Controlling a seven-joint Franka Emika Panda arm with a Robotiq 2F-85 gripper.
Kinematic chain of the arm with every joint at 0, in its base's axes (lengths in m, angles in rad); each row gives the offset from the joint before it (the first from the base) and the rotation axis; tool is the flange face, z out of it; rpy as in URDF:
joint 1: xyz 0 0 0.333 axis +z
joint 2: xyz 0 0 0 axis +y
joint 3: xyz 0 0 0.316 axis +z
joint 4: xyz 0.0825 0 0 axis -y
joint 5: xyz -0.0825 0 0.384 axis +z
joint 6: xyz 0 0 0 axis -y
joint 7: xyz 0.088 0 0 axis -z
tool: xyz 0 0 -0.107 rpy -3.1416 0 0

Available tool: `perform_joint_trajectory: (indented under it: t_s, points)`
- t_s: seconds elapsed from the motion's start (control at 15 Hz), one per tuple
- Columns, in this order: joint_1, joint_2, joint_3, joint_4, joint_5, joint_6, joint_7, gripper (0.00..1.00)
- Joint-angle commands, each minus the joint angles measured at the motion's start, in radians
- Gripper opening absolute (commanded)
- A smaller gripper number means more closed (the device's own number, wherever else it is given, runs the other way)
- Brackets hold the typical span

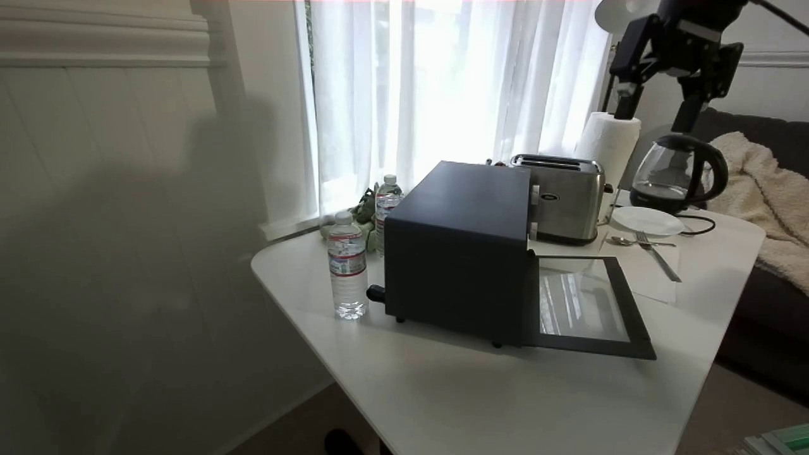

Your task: Pull the oven door in order to pen it

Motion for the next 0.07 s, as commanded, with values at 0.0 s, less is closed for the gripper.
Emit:
perform_joint_trajectory:
  t_s: [0.0]
  points:
    - [-0.010, -0.007, 0.008, 0.002, 0.004, -0.004, -0.006, 1.00]
